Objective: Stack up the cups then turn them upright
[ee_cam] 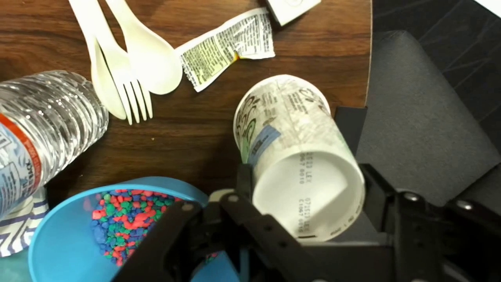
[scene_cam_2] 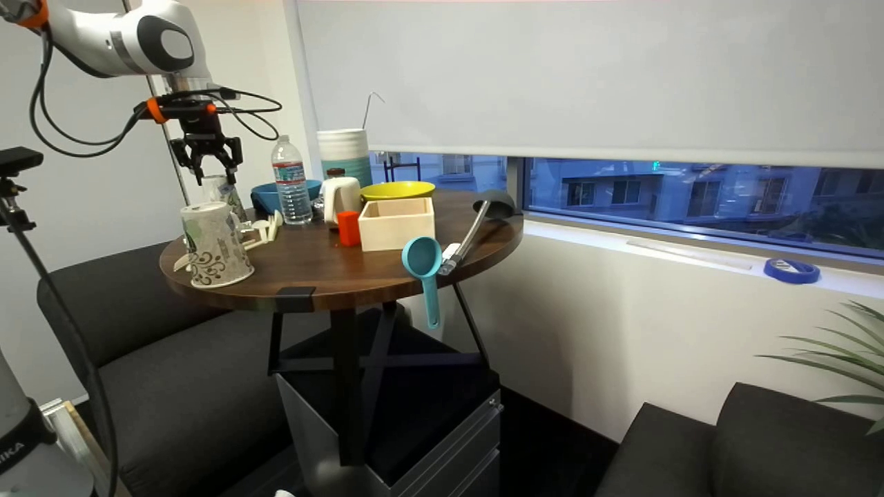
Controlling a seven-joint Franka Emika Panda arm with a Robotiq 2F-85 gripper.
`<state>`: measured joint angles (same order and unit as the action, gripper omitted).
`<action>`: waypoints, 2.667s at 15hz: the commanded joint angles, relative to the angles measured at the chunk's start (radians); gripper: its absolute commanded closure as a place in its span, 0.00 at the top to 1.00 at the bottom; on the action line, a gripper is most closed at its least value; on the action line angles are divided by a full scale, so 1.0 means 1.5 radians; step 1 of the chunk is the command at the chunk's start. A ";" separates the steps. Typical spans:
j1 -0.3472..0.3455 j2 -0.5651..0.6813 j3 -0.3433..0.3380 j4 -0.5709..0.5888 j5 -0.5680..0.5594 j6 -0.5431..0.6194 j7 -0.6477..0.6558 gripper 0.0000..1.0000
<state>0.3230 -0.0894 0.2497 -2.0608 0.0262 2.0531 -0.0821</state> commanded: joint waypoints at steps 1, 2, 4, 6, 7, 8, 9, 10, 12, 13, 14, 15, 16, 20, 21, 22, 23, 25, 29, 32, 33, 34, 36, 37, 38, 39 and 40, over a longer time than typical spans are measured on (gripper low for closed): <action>-0.012 0.008 0.008 0.014 -0.010 0.001 0.003 0.41; -0.014 0.007 0.008 0.013 -0.011 0.000 0.004 0.40; -0.016 0.004 0.007 0.013 -0.011 -0.002 0.004 0.40; -0.019 -0.004 0.006 0.014 -0.012 -0.009 0.002 0.40; -0.021 -0.010 0.005 0.015 -0.016 -0.018 0.002 0.40; -0.023 -0.017 0.004 0.017 -0.017 -0.026 -0.001 0.40; -0.024 -0.027 0.004 0.021 -0.020 -0.041 -0.003 0.40; -0.026 -0.037 0.002 0.024 -0.019 -0.054 -0.009 0.40; -0.030 -0.063 0.001 0.032 -0.031 -0.093 -0.013 0.40; -0.032 -0.084 -0.001 0.031 -0.036 -0.117 -0.014 0.40; -0.035 -0.101 -0.001 0.033 -0.048 -0.145 -0.008 0.40; -0.040 -0.123 -0.003 0.029 -0.055 -0.174 -0.001 0.40; -0.045 -0.142 -0.005 0.029 -0.062 -0.200 0.006 0.40; -0.065 -0.222 -0.019 0.017 -0.067 -0.286 0.031 0.40; -0.072 -0.241 -0.023 0.012 -0.067 -0.304 0.041 0.40; -0.078 -0.256 -0.027 0.010 -0.065 -0.322 0.051 0.40; -0.085 -0.273 -0.030 0.001 -0.065 -0.341 0.069 0.40; -0.094 -0.290 -0.032 -0.005 -0.068 -0.365 0.086 0.40; -0.089 -0.267 -0.034 0.018 -0.058 -0.359 0.062 0.65; -0.097 -0.271 -0.050 0.003 -0.043 -0.361 0.067 0.40; -0.101 -0.279 -0.062 -0.008 -0.032 -0.357 0.069 0.40; -0.107 -0.289 -0.070 -0.022 -0.030 -0.352 0.074 0.40; -0.117 -0.307 -0.092 -0.048 -0.017 -0.352 0.077 0.40; -0.125 -0.317 -0.102 -0.064 -0.013 -0.350 0.080 0.40; -0.132 -0.328 -0.112 -0.081 -0.010 -0.348 0.081 0.40; -0.141 -0.339 -0.122 -0.094 -0.008 -0.351 0.085 0.40; -0.149 -0.350 -0.128 -0.103 -0.007 -0.351 0.088 0.40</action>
<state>0.1344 -0.5358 0.0782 -2.1400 -0.0193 1.5177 0.0231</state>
